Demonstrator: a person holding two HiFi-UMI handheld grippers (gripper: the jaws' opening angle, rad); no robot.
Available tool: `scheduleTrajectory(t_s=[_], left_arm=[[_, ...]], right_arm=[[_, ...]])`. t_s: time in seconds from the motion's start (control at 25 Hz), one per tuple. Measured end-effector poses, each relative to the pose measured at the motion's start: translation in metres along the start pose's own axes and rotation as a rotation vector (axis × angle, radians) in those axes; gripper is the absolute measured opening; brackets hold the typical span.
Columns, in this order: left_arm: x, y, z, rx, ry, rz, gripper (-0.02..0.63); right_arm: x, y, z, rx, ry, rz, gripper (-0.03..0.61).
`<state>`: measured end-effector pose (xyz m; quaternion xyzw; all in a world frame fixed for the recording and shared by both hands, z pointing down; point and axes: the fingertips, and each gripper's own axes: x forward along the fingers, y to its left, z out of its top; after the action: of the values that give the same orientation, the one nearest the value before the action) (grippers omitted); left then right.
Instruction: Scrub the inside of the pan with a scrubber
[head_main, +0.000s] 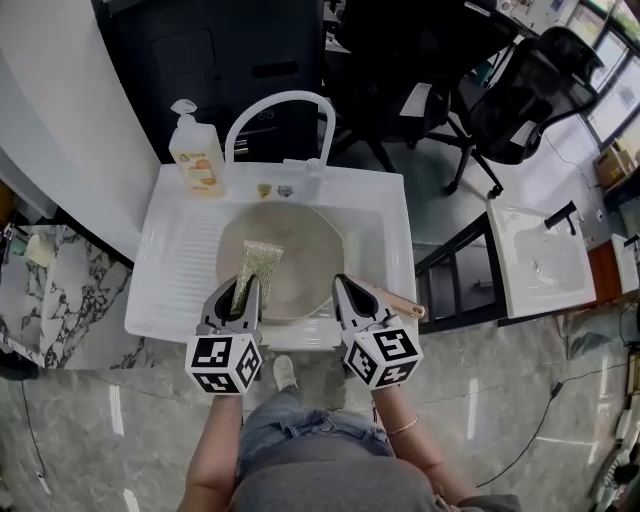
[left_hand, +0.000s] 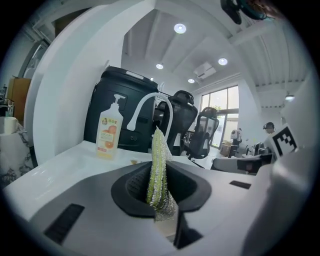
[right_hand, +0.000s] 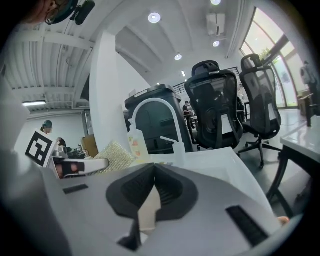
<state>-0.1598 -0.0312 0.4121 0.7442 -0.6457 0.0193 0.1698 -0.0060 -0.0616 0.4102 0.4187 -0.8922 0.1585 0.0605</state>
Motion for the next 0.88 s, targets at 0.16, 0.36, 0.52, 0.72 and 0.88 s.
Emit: scheduleTrajectory(t_s=[0.16,0.36,0.52,0.72,0.88], left_arm=[[0.025,0.013,0.002,-0.003,0.027,-0.057,0.067],[0.053,0.017,-0.002,-0.005,0.070,-0.129,0.067],[0.068,0.008,-0.012,0.001,0.119,-0.182,0.067],[0.088,-0.010,-0.025,0.039,0.180,-0.262,0.067],[0.101,-0.030,-0.042,0.082,0.258,-0.350,0.067]], right_arm=[[0.018,-0.008,0.003,0.015,-0.001,-0.066,0.011],[0.024,-0.024,-0.001,0.022,0.020,-0.151,0.011],[0.018,-0.043,-0.009,0.054,0.043,-0.223,0.011],[0.014,-0.063,-0.011,0.086,0.037,-0.281,0.011],[0.015,-0.078,-0.012,0.112,0.037,-0.307,0.011]])
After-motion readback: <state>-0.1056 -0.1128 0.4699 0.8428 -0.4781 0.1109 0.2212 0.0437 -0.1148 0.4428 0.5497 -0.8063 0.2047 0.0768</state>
